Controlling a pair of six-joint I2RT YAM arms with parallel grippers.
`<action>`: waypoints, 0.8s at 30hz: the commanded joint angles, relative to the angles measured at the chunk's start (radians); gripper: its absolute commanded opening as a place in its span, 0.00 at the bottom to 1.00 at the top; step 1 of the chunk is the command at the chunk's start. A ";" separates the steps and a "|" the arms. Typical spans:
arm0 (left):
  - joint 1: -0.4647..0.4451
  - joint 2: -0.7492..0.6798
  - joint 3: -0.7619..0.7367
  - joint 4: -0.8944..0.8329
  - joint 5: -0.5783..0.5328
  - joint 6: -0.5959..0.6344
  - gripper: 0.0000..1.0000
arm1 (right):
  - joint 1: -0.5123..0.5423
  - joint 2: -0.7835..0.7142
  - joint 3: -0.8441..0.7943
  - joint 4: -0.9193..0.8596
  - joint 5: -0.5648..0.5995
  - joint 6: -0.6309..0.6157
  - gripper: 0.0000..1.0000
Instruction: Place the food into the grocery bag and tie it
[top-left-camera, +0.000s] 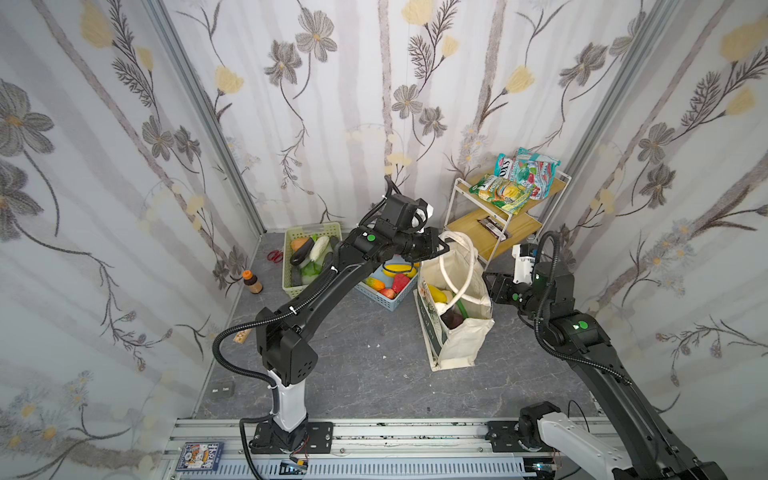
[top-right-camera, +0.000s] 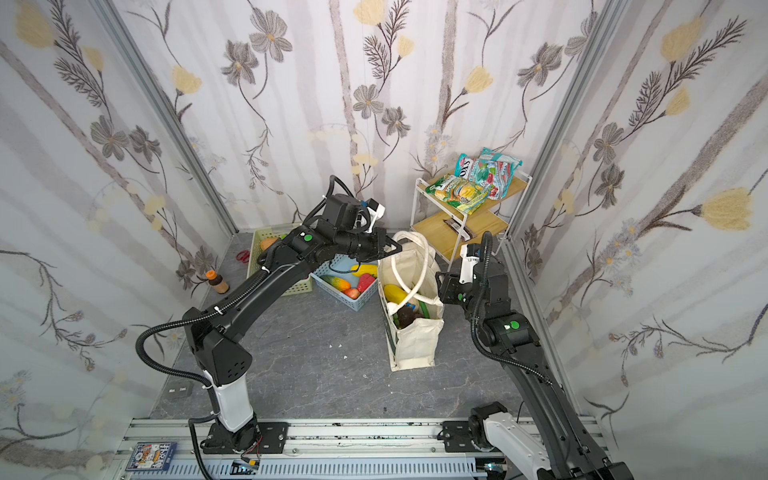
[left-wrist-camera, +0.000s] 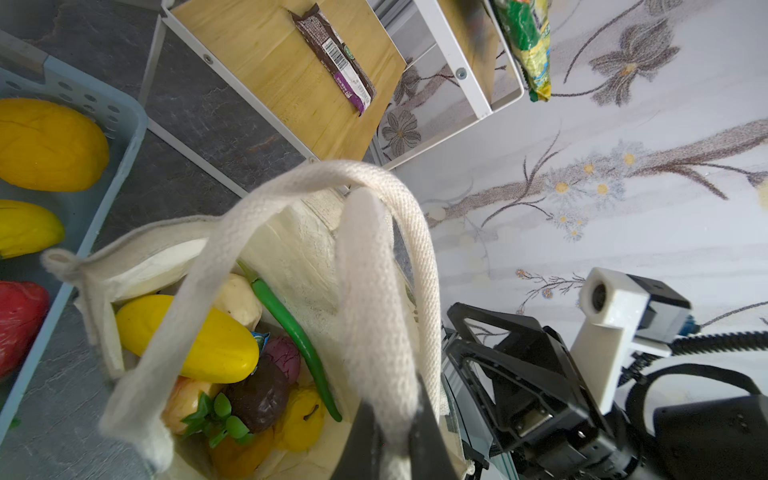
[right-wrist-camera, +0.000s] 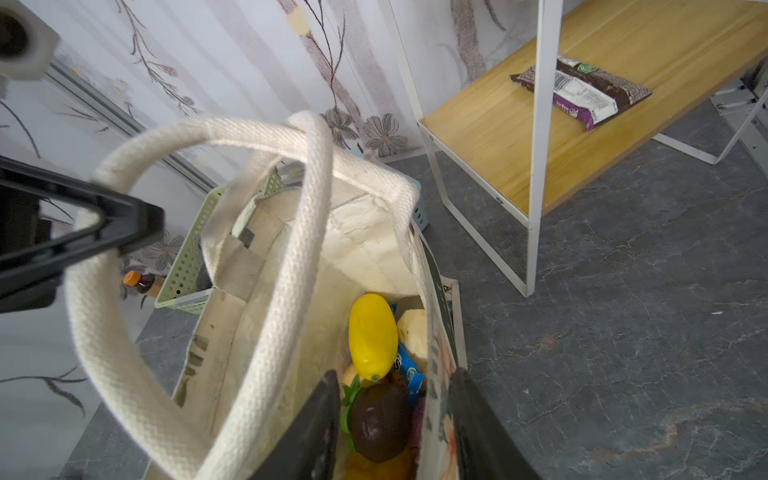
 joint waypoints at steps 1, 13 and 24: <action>-0.003 -0.004 0.027 0.043 0.025 0.004 0.00 | -0.001 0.026 -0.022 0.078 -0.095 -0.044 0.45; -0.013 -0.001 0.099 -0.003 0.121 0.048 0.00 | 0.015 0.108 -0.091 0.516 -0.291 -0.001 0.50; -0.026 0.008 0.121 -0.044 0.165 0.088 0.00 | 0.062 0.310 0.010 0.714 -0.282 0.275 0.57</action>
